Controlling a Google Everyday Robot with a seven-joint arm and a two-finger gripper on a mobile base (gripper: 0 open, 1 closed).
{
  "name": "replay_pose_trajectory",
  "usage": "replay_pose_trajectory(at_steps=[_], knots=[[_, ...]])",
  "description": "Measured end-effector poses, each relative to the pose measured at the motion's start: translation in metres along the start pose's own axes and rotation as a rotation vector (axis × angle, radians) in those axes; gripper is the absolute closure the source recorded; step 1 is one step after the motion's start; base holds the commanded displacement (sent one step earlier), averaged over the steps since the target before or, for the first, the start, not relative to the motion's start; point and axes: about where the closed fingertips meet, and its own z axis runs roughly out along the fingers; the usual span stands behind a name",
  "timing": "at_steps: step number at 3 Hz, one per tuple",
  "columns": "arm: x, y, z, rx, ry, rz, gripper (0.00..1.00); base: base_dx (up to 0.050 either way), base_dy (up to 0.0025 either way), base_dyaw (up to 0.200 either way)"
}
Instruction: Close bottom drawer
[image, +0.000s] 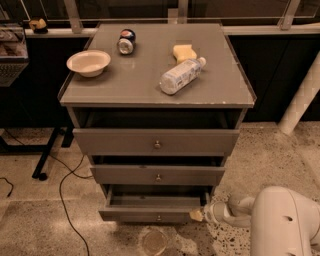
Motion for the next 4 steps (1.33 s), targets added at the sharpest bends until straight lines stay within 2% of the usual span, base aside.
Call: replay_pose_trajectory(at_steps=[1, 2, 3, 4], knots=[[0.005, 0.001, 0.000, -0.001, 0.001, 0.010, 1.00, 0.000, 0.00000, 0.000], [0.023, 0.002, -0.006, 0.002, -0.014, 0.053, 1.00, 0.000, 0.00000, 0.000], [0.049, -0.006, -0.005, 0.012, -0.016, 0.129, 1.00, 0.000, 0.00000, 0.000], [0.049, -0.006, -0.005, 0.012, -0.016, 0.129, 1.00, 0.000, 0.00000, 0.000]])
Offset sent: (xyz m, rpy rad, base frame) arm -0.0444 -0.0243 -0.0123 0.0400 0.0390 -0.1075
